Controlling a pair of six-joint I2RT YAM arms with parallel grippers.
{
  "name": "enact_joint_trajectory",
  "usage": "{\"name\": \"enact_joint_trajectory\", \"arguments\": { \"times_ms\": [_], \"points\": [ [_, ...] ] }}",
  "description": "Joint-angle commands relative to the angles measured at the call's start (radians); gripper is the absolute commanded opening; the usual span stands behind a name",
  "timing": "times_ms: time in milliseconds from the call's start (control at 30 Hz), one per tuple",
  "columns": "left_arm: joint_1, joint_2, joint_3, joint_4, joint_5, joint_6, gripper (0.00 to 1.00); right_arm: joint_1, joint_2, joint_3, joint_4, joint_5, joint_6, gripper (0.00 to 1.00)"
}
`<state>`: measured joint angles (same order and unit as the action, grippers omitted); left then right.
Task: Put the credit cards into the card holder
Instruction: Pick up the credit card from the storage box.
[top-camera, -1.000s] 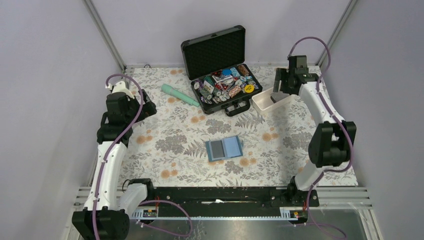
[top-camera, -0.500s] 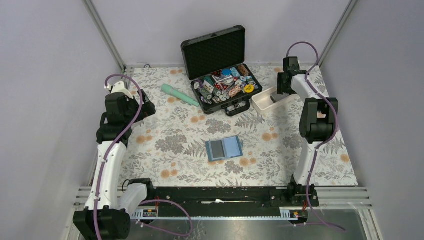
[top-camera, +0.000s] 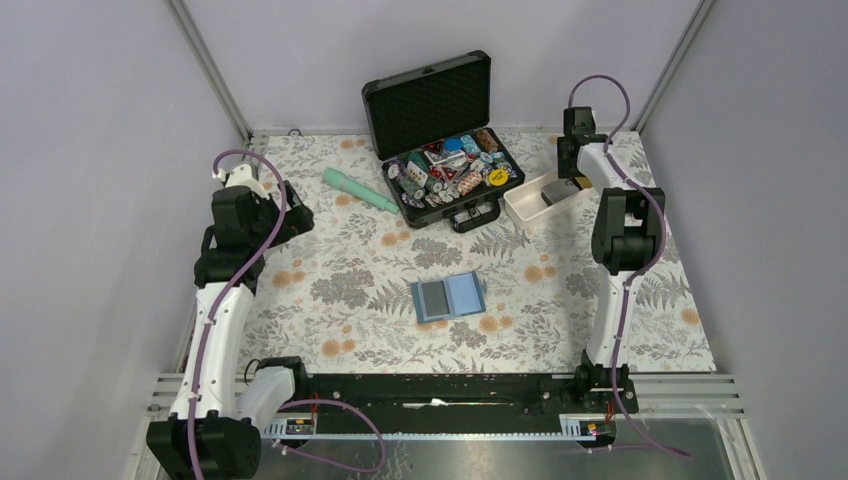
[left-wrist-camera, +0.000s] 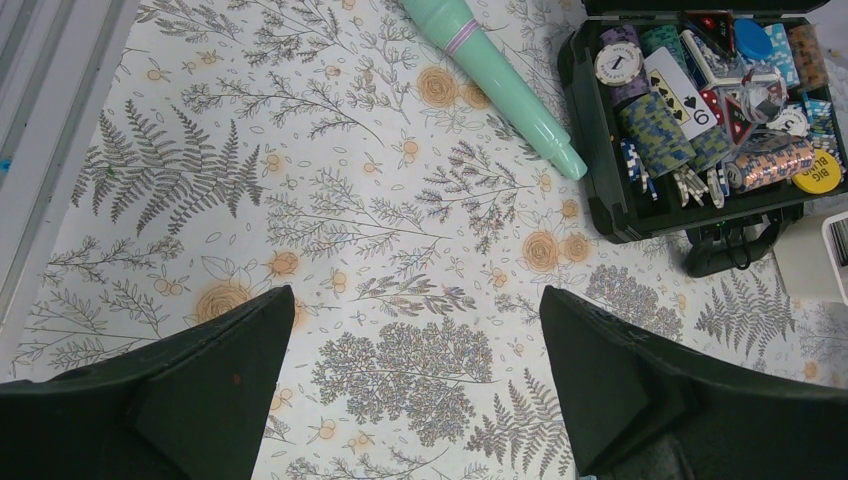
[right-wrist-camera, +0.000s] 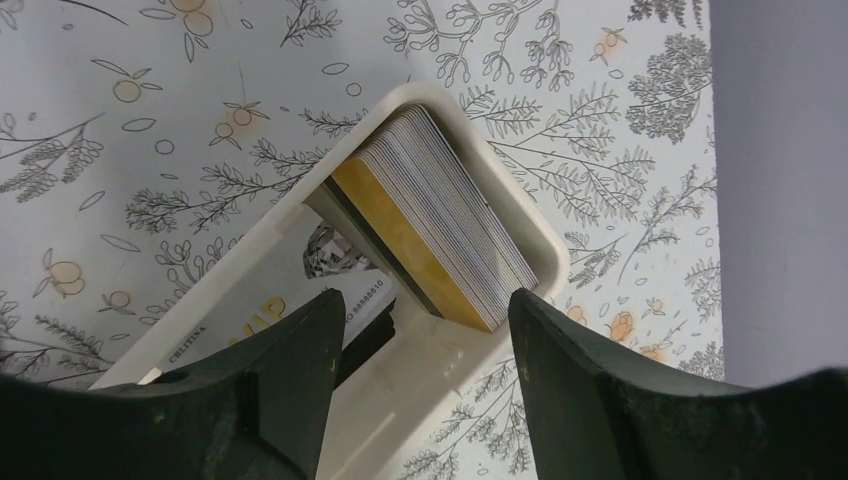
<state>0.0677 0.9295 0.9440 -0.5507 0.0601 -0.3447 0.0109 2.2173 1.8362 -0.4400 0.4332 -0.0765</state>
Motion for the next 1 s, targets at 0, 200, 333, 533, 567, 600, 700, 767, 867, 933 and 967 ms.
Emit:
{"name": "enact_joint_trajectory", "arguments": {
  "times_ms": [0,200,333,533,567,600,700,767,867,933,967],
  "points": [
    [0.004,-0.018,-0.002,0.046,0.017,0.000,0.99,-0.035,0.033,0.050,0.000,0.014,-0.027,0.67],
    [0.004,-0.011,-0.001,0.047,0.024,-0.005,0.99,-0.044,0.047,0.060,-0.001,0.048,-0.050,0.66],
    [0.004,-0.010,-0.002,0.048,0.025,-0.005,0.99,-0.043,0.038,0.061,-0.001,0.029,-0.065,0.74],
    [0.004,-0.009,-0.002,0.048,0.031,-0.007,0.99,-0.043,0.113,0.164,-0.081,0.032,-0.069,0.83],
    [0.004,-0.010,-0.002,0.048,0.031,-0.007,0.99,-0.043,0.125,0.185,-0.091,0.034,-0.068,0.84],
    [0.004,-0.011,-0.002,0.049,0.032,-0.007,0.99,-0.043,0.135,0.197,-0.097,0.034,-0.069,0.85],
    [0.004,-0.011,-0.002,0.049,0.032,-0.007,0.99,-0.043,0.160,0.226,-0.105,0.033,-0.074,0.88],
    [0.004,-0.011,-0.002,0.050,0.032,-0.007,0.99,-0.043,0.177,0.253,-0.118,0.033,-0.074,0.89],
    [0.004,-0.009,-0.002,0.049,0.032,-0.007,0.99,-0.043,0.201,0.286,-0.128,0.033,-0.080,0.91],
    [0.004,-0.008,-0.002,0.049,0.031,-0.007,0.99,-0.043,0.222,0.315,-0.150,0.036,-0.079,0.90],
    [0.004,-0.009,-0.002,0.048,0.030,-0.007,0.99,-0.043,0.228,0.326,-0.160,0.038,-0.079,0.89]
  ]
}}
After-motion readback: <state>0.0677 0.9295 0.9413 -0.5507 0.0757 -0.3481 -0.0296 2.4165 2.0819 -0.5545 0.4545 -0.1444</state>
